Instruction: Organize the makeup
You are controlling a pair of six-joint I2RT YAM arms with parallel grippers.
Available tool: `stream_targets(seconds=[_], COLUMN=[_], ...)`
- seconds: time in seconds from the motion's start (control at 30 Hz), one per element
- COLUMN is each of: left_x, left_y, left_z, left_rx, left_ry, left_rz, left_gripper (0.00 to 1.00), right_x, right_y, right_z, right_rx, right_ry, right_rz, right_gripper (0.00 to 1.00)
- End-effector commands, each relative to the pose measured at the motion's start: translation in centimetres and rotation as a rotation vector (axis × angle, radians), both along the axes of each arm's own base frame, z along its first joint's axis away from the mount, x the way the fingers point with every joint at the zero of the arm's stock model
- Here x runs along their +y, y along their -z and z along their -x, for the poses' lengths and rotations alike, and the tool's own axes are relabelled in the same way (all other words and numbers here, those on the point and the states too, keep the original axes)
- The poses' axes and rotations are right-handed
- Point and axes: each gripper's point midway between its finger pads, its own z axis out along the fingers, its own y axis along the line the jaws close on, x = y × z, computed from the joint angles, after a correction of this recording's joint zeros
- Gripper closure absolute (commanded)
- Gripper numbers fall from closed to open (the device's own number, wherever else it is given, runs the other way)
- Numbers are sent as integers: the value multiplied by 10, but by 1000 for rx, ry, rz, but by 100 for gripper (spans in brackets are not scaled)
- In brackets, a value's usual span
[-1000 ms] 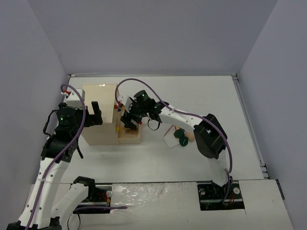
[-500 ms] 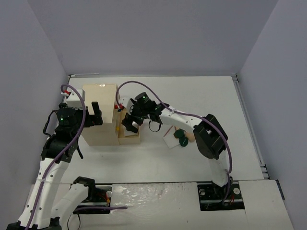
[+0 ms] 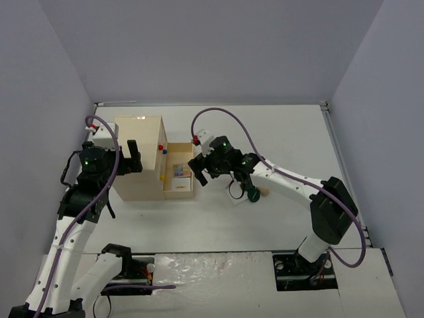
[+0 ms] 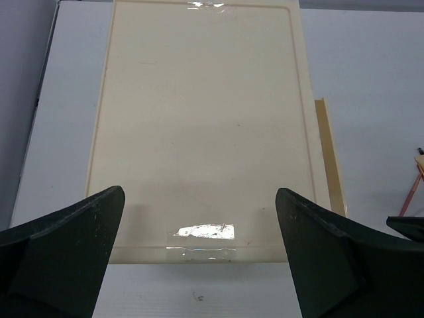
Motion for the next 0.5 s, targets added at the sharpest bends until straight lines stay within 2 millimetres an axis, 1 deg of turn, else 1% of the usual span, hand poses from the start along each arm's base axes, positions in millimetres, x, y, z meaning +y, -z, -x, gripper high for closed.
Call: stream_targets(seconds=[0.0,0.03,0.17,0.23,0.33,0.47], left_x=[0,0,-2,-2,-3,-3], left_y=[-25,-24,-23,-23,-21,-21], left_z=[-8,-9,-10,-10,-11,-11], left_rx=[-79,-78,-72,-70,-65,-64], left_ry=[-3,-2,3,4,8,7], left_rz=[17,17,20,22,22,22], left_gripper=[3,3,3,3,3,3], right_x=[-36,-44,-73,-84,-97,-105], right_y=[32,37,69,79,85,94], right_z=[23,26,45,51,50,47], right_rx=[142,149,217,231,214,213], right_ry=[259,292,421,466,525,546], right_rz=[-35,-30,-1,10,31,60], right_gripper=[0,0,0,0,0,0])
